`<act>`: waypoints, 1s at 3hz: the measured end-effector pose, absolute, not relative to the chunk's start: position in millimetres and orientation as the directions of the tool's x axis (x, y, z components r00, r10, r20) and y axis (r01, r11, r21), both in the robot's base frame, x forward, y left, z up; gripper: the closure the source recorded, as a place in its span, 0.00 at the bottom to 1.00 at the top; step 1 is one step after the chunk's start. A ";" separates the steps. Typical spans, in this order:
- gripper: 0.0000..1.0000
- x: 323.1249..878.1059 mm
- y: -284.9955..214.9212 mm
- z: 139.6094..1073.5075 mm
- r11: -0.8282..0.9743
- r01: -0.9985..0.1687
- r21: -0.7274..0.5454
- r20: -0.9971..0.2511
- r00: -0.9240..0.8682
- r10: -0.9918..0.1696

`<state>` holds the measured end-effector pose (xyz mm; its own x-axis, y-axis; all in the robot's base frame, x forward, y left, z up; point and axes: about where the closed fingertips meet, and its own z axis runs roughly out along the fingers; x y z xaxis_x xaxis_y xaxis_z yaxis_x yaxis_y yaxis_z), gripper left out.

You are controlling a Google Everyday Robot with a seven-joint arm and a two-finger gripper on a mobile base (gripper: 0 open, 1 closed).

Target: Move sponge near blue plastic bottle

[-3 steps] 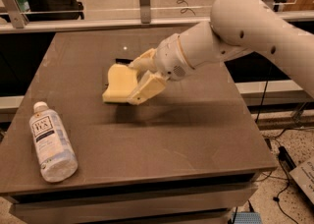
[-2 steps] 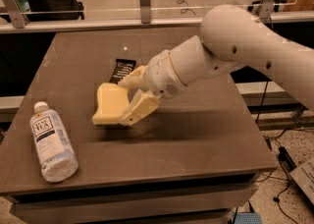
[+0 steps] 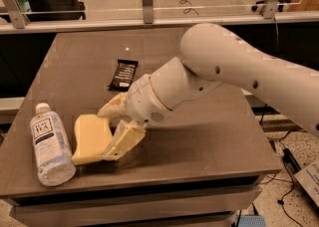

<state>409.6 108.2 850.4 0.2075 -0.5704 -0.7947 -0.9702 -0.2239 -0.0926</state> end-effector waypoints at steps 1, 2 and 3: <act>1.00 392.4 116.2 846.1 -0.263 -0.961 -0.088 -0.793 0.227 -0.566; 0.83 385.3 118.7 844.8 -0.279 -0.956 -0.088 -0.783 0.239 -0.574; 0.60 384.0 120.0 845.3 -0.291 -0.952 -0.094 -0.774 0.254 -0.581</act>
Offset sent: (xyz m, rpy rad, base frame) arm -0.0292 0.0103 -0.0091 -0.0363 0.0012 0.0658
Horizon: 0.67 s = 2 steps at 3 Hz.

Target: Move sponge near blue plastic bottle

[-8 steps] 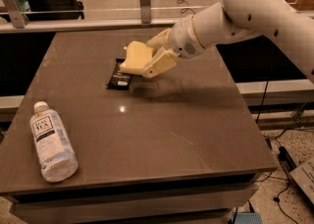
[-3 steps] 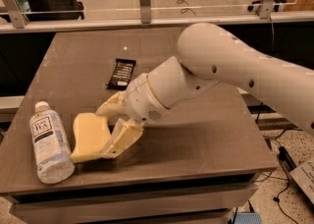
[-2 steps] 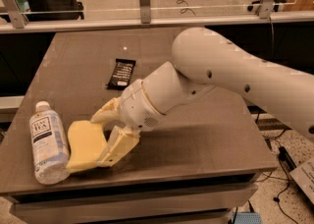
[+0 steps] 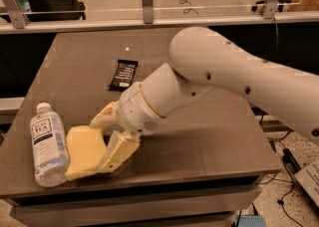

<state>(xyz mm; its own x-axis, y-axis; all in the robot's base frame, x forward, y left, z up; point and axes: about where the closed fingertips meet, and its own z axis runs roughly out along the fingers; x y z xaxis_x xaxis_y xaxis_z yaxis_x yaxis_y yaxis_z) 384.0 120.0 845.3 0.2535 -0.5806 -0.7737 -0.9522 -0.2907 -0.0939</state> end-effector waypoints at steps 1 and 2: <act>0.36 385.7 120.8 845.1 -0.294 -0.951 -0.100 -0.768 0.261 -0.585; 0.13 387.5 121.0 843.5 -0.292 -0.951 -0.102 -0.764 0.263 -0.589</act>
Offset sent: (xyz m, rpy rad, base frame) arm 0.0094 -0.0016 -0.0060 -0.0131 -0.0105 -0.0105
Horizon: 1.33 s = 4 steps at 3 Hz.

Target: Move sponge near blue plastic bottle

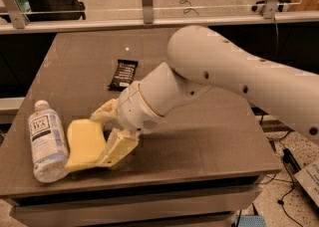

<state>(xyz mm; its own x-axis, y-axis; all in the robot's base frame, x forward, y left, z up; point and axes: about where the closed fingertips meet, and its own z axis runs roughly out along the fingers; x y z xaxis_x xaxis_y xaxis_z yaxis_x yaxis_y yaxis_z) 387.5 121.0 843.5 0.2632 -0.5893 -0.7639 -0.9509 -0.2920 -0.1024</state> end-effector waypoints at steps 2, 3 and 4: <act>0.00 389.2 120.2 842.4 -0.287 -0.952 -0.105 -0.762 0.262 -0.592; 0.00 410.2 93.6 852.3 -0.219 -0.965 -0.147 -0.742 0.254 -0.621; 0.00 442.5 47.8 874.3 -0.143 -0.966 -0.217 -0.718 0.257 -0.647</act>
Offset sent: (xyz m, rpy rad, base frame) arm 0.0042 -0.0020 -0.0041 0.0033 0.0057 -0.0114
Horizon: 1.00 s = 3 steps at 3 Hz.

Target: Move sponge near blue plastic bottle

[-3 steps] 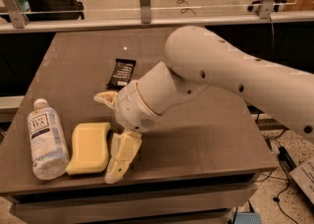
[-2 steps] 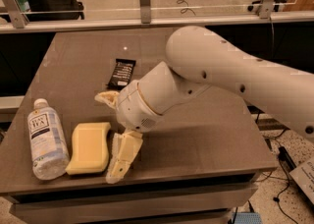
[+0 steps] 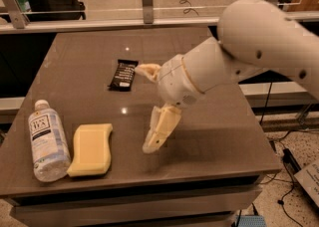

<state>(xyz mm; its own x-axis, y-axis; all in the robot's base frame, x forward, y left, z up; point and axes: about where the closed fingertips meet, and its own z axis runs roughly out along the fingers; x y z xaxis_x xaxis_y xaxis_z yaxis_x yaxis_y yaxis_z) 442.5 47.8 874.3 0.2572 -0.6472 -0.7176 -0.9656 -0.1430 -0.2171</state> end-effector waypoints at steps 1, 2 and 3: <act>0.00 476.6 -5.1 906.1 -0.071 -0.951 -0.301 -0.704 0.271 -0.656; 0.00 501.8 -51.9 931.4 -0.004 -0.929 -0.371 -0.723 0.292 -0.626; 0.00 501.8 -51.8 931.5 -0.004 -0.929 -0.371 -0.723 0.292 -0.626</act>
Offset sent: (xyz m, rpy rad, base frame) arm 0.0873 -0.1712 0.0772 0.1649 -0.2151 -0.2023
